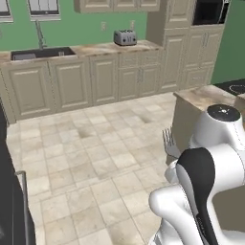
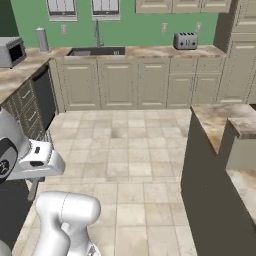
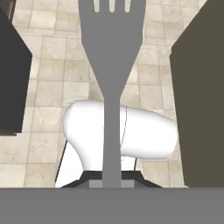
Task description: Take the fork and place it on the left side of the plate. Then take the spoon and place it on the right side of the plate. Make sure they're directly next to the plate.
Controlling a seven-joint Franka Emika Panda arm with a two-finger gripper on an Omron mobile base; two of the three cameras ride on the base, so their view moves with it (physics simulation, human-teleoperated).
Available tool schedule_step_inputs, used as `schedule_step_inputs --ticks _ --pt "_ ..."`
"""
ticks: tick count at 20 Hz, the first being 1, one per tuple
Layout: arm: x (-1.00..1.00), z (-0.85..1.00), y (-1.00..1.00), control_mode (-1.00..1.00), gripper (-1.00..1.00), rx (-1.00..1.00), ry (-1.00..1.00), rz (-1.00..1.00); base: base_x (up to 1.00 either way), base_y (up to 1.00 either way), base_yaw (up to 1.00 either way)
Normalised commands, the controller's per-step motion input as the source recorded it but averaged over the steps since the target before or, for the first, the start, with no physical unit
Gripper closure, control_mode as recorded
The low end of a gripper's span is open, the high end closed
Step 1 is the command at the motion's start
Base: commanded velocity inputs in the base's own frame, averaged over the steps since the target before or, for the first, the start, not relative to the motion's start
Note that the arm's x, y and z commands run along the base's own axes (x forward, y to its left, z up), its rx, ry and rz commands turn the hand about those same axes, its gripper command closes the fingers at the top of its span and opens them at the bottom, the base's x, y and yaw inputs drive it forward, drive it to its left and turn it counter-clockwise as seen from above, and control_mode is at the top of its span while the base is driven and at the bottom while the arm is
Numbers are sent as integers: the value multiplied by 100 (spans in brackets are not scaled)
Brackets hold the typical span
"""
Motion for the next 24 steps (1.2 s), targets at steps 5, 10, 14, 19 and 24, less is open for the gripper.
schedule_step_inputs --ticks 5,10,14,19,24 --pt "0 0 0 100 100 0 0 0 -100 -100 -10" --pt "0 0 0 100 100 0 0 0 -97 -100 -14" --pt "0 0 0 100 100 0 0 0 -88 -100 -14" --pt "0 0 0 100 100 0 0 0 -100 -100 -10" --pt "0 0 0 100 100 0 0 0 -29 -94 -5"
